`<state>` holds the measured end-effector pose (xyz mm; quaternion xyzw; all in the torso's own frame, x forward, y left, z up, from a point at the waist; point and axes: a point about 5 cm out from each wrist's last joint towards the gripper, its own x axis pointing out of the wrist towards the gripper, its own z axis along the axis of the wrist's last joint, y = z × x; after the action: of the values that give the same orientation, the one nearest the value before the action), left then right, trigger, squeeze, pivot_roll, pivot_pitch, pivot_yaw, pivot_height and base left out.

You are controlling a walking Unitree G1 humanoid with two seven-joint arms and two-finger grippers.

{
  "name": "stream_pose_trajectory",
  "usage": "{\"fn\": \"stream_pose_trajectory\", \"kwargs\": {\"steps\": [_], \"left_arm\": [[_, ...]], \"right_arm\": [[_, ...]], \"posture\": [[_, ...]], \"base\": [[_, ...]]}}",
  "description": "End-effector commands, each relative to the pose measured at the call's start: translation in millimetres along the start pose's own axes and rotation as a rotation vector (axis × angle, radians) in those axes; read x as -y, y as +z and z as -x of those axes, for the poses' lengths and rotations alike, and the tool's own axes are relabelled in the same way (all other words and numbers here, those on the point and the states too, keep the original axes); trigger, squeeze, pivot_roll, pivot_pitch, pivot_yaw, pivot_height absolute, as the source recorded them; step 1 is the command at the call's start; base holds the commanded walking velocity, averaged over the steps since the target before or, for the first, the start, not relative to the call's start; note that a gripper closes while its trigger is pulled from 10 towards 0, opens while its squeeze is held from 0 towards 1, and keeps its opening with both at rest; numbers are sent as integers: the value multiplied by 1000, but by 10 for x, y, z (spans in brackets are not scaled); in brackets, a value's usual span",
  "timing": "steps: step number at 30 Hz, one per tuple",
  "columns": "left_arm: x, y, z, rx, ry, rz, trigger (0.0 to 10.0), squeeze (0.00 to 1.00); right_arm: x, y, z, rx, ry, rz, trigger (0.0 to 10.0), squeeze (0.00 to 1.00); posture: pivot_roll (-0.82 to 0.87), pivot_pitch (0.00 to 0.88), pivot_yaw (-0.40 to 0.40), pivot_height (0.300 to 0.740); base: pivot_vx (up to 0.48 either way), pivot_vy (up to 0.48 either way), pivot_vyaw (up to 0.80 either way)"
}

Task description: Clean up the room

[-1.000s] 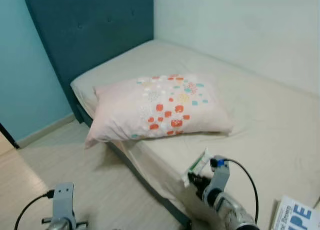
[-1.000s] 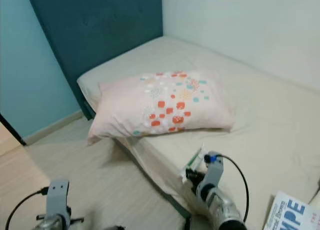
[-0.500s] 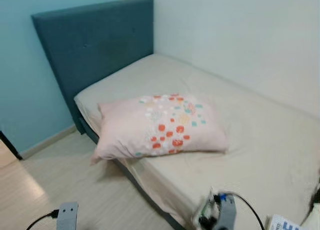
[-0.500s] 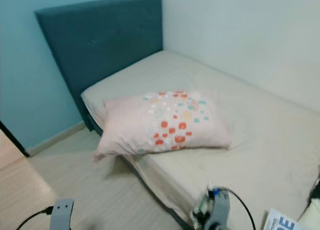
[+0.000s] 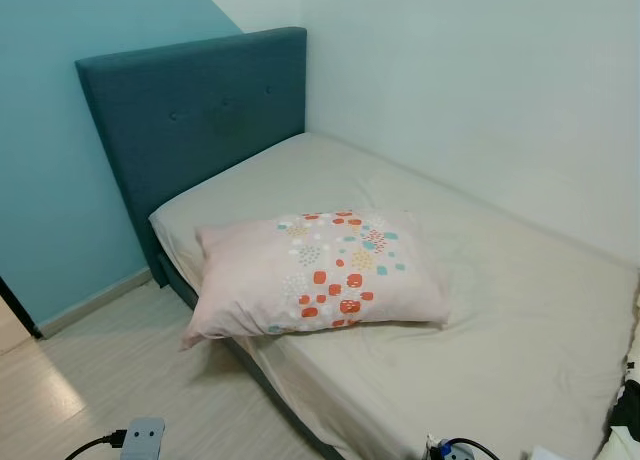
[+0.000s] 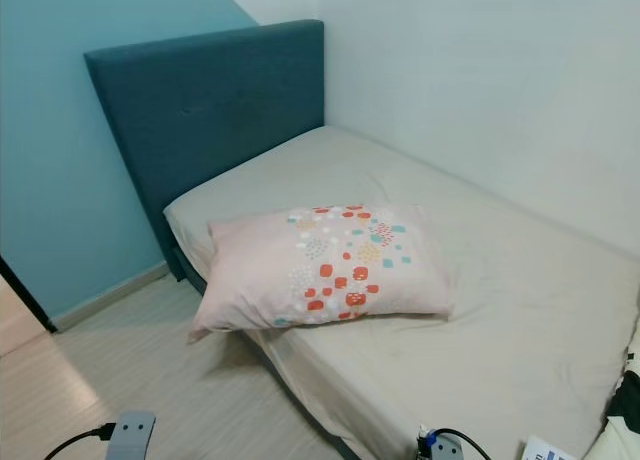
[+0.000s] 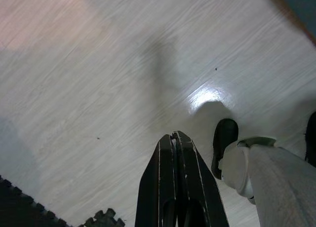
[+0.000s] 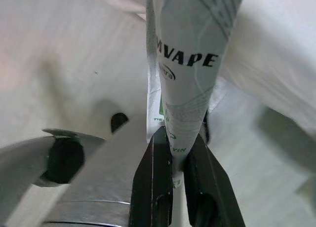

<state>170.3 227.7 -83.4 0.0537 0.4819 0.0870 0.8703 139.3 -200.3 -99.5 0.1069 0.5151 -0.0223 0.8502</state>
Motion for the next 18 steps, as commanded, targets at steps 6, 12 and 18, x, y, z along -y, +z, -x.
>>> {"fn": "stream_pose_trajectory", "kwargs": {"steps": [6,12,18], "left_arm": [[46,-78,14,-5,-36,-44,10000,0],[21,-103,18,-15,-29,-32,10000,0],[11,-121,19,-27,-23,-23,10000,0]], "right_arm": [[38,-57,13,-43,-21,178,10000,0],[24,-108,15,-69,-17,248,10000,0],[5,-164,16,-93,-21,303,10000,0]], "posture": [[26,0,-40,740],[30,0,-44,740],[32,0,-46,740]], "base": [[0,0,519],[0,0,528],[0,0,529]]}}
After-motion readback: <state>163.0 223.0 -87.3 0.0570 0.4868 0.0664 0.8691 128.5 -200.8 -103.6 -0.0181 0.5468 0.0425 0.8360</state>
